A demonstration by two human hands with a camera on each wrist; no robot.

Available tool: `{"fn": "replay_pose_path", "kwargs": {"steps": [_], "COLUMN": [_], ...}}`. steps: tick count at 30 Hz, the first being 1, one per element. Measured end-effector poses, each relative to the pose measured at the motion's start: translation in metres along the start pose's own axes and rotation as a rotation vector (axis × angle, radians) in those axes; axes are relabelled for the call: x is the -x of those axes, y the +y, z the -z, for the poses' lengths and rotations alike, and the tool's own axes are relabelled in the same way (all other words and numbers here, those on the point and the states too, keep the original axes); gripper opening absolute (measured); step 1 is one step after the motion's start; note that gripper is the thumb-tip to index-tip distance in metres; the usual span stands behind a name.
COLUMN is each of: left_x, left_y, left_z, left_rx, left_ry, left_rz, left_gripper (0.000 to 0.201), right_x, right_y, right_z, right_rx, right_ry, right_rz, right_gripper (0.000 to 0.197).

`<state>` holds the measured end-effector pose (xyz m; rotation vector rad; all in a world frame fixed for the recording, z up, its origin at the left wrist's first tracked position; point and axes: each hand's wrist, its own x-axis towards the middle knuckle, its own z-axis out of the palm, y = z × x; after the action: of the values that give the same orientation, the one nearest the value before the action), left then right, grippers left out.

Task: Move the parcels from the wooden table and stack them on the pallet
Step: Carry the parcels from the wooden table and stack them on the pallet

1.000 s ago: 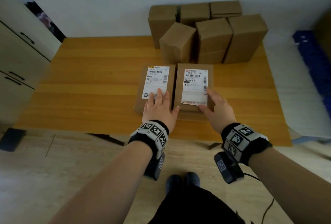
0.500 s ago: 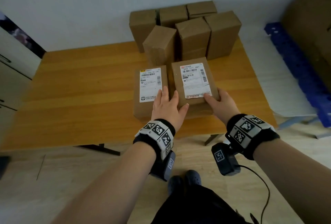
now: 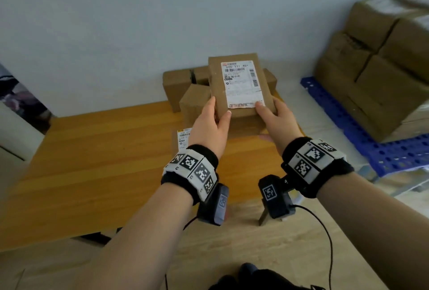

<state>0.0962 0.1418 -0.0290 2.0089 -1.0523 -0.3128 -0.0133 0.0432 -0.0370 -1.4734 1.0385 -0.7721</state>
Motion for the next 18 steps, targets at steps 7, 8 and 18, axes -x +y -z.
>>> {"fn": "replay_pose_path", "kwargs": {"steps": [7,8,18], "left_x": [-0.012,-0.013,-0.020], "left_y": [0.007,0.008,0.037], "left_z": [0.020,0.022,0.016], "left_rx": [0.037,0.039,0.126], "left_ry": [0.070,0.077,0.088], "left_rz": [-0.095,-0.098,-0.139], "left_gripper": [0.048,0.051,0.056], "right_x": [0.006,0.006,0.007], "right_y": [-0.025,-0.028,-0.046], "right_z": [-0.006,-0.006,0.019], "right_rx": [-0.060,-0.063,-0.080], "right_ry": [0.024,0.027,0.047], "right_rz": [0.110,0.119,0.203], "right_gripper": [0.054,0.054,0.051]}}
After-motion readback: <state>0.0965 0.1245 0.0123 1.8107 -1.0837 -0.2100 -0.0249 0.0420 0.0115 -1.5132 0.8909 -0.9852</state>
